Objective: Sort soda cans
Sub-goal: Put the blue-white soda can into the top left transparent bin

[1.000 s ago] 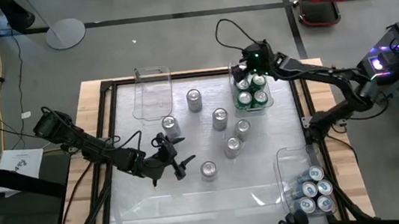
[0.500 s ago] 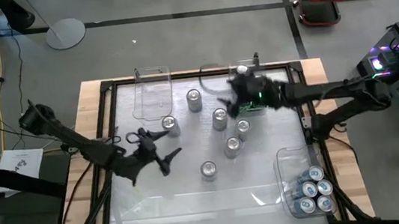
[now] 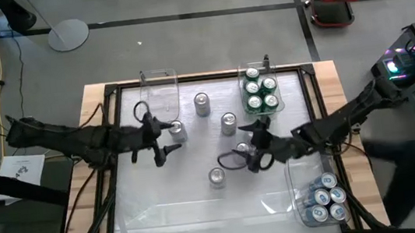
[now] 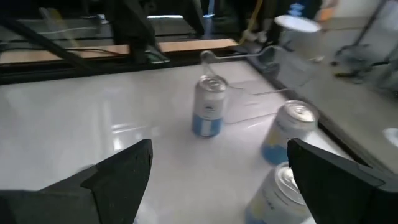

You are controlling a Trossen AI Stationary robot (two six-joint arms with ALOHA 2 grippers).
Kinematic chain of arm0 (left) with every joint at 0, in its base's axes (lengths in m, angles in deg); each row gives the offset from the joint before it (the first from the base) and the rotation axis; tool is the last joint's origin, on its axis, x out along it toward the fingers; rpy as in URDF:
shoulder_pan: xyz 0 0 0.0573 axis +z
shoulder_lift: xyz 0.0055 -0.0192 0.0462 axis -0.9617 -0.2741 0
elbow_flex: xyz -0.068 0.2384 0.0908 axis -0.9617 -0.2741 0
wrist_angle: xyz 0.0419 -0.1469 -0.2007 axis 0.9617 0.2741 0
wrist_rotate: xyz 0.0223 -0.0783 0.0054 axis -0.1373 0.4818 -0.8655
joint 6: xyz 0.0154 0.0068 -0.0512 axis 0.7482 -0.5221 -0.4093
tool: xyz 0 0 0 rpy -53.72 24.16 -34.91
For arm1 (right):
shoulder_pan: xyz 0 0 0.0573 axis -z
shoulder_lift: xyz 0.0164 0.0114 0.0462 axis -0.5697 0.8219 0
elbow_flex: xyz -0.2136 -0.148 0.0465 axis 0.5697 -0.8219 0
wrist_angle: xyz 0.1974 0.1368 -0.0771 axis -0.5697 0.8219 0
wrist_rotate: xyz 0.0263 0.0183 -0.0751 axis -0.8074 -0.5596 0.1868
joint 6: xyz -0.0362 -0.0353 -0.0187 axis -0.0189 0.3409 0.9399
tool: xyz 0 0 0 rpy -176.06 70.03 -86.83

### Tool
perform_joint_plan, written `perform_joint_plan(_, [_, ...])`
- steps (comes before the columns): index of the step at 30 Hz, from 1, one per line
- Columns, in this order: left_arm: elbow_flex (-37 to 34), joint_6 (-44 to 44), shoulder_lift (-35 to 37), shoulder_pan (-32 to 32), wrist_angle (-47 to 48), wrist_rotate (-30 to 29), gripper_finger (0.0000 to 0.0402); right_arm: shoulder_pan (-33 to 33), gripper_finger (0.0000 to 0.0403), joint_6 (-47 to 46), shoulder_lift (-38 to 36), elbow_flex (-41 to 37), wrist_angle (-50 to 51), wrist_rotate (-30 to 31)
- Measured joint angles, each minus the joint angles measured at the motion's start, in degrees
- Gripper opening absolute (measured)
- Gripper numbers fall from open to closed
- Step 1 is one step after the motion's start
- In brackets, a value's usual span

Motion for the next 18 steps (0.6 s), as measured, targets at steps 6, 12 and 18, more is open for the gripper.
perform_joint_plan(6, [13.7, 15.1, -7.1, 8.6, 18.9, 8.1, 0.0355, -3.2, 0.0357, -1.6, 2.9, 0.0, 0.3, 8.4])
perform_joint_plan(12, [20.8, 21.2, -15.4, 15.1, 29.6, 12.3, 0.0355, -3.2, 0.0357, -2.9, 5.0, 0.0, 0.3, 8.7])
perform_joint_plan(18, [21.0, 32.6, -21.2, 16.5, 30.6, 15.8, 0.0355, -3.3, 0.0357, -3.3, 6.2, 0.0, 0.3, 8.6])
